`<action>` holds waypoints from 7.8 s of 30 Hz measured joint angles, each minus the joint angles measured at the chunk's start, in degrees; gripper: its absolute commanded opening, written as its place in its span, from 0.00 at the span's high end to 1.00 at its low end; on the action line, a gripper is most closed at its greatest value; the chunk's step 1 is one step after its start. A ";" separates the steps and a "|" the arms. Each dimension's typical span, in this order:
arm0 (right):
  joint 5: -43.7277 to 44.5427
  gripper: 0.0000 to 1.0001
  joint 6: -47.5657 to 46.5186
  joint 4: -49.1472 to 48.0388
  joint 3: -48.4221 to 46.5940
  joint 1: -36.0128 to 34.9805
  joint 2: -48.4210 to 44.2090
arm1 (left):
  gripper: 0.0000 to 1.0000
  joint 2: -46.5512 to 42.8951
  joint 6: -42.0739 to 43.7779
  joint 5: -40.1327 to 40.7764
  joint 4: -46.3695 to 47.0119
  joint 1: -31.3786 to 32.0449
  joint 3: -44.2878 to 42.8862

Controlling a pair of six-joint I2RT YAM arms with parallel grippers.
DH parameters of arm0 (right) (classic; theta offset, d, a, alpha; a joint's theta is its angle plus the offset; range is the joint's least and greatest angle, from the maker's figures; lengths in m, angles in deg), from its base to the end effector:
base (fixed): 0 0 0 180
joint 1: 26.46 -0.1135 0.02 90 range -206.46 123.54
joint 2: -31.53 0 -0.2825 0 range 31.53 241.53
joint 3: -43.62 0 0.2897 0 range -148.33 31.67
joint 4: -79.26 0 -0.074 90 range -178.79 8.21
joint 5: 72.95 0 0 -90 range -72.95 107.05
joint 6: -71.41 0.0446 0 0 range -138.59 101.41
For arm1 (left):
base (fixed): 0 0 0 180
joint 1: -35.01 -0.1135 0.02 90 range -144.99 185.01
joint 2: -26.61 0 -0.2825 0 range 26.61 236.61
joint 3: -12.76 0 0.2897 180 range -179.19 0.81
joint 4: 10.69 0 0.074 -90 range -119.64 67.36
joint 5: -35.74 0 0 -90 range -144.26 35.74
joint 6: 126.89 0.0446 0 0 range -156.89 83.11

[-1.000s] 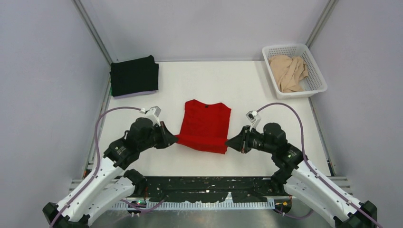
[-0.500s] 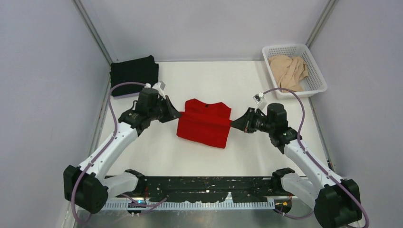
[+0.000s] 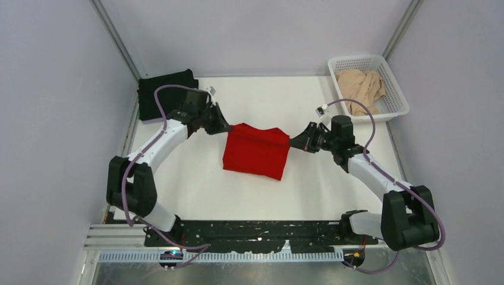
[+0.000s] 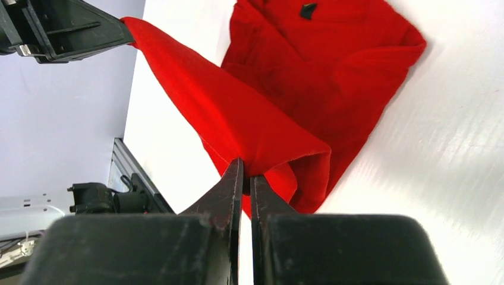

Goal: Fold and stack the t-shirts
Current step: Fold the long partially folded tshirt into a neat square, then smooth out wrinkles on the folded tshirt, then put the neatly folded tshirt into the corner of the board with the left arm, then reset both arms

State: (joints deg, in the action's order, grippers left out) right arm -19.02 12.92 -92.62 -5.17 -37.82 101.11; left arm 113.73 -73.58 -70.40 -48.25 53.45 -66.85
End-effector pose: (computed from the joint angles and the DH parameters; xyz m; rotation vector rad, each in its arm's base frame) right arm 0.2778 0.0826 0.2222 -0.0302 2.1573 1.0991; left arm 0.3523 -0.1305 0.2751 -0.2476 2.4508 -0.7796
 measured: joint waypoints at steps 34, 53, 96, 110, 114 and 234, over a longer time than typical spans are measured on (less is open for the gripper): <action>7.82 0.04 1.95 -8.85 -4.48 -6.93 10.51 | 0.01 13.46 1.38 -6.05 -3.13 0.09 -9.11; 4.24 0.04 11.45 -23.02 8.35 -14.84 20.26 | 0.00 21.22 -0.55 -12.41 5.84 0.85 -1.18; 43.78 0.05 -11.52 15.30 8.59 -12.90 -24.35 | 1.00 24.68 -4.85 19.52 -17.09 10.49 -10.78; 47.06 0.05 -13.42 14.62 9.46 -12.79 -25.11 | 1.00 36.09 10.60 53.86 -34.10 10.58 -41.24; 48.81 0.04 -13.75 14.62 9.46 -12.79 -25.09 | 1.00 39.52 16.85 58.51 -35.01 8.70 -48.89; 58.58 0.04 -11.67 18.21 8.52 -12.79 -29.14 | 0.00 -19.96 9.81 27.41 -0.20 -6.45 6.29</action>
State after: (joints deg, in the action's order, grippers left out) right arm 39.55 1.24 -74.42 3.35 -50.60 71.98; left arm 93.77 -63.77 -42.99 -48.45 47.00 -60.56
